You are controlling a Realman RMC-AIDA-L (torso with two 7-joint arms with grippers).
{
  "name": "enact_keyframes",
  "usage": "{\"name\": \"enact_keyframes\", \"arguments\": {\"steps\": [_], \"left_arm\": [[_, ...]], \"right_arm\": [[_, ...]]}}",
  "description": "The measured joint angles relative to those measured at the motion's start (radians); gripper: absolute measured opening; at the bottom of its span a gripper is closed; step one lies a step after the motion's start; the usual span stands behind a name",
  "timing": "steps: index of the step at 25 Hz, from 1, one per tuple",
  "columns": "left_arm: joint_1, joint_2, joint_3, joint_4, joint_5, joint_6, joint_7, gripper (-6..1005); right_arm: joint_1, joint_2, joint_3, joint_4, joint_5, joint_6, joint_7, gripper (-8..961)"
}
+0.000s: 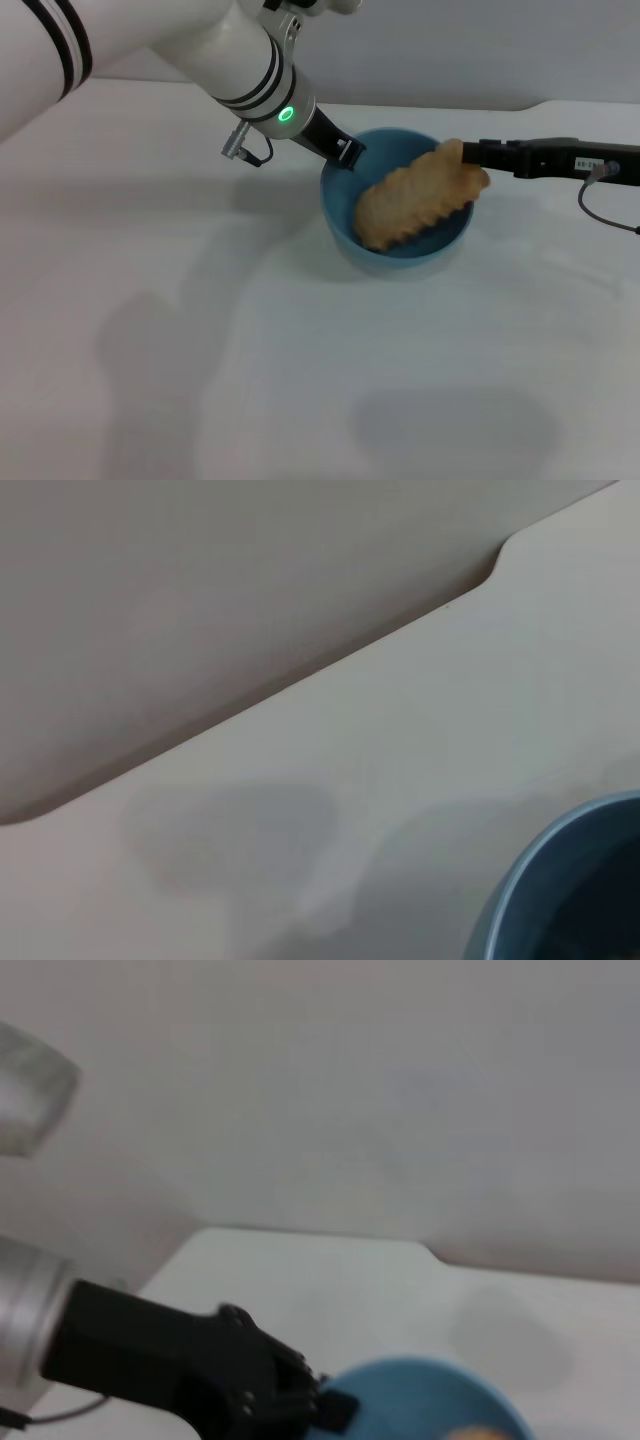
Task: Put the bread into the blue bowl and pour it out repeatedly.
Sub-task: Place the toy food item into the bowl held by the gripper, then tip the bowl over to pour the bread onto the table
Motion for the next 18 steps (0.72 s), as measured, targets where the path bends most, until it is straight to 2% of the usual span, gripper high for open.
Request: {"name": "enact_keyframes", "arguments": {"steps": [1,8,12,13,18], "left_arm": [[0.002,0.0,0.0,0.0,0.0,-0.001,0.0,0],[0.016,0.005,-0.005,-0.001,-0.001,-0.01,0.002,-1],[0.024,0.006,0.001,-0.003,0.0,-0.024,0.002,-1],[0.026,0.006,0.001,-0.006,0.0,-0.029,0.002,-1],[0.043,0.006,0.0,-0.012,0.0,-0.061,0.003,-2]], "right_arm": [[-0.001,0.0,0.0,0.003,0.013,0.0,-0.013,130],[-0.018,-0.001,0.01,-0.004,0.041,0.001,-0.062,428],[-0.084,0.005,0.016,-0.042,0.149,0.041,-0.229,574],[-0.117,0.007,0.011,-0.033,0.238,0.089,-0.378,583],[-0.149,0.006,0.021,0.021,0.324,0.209,-0.564,630]]}}
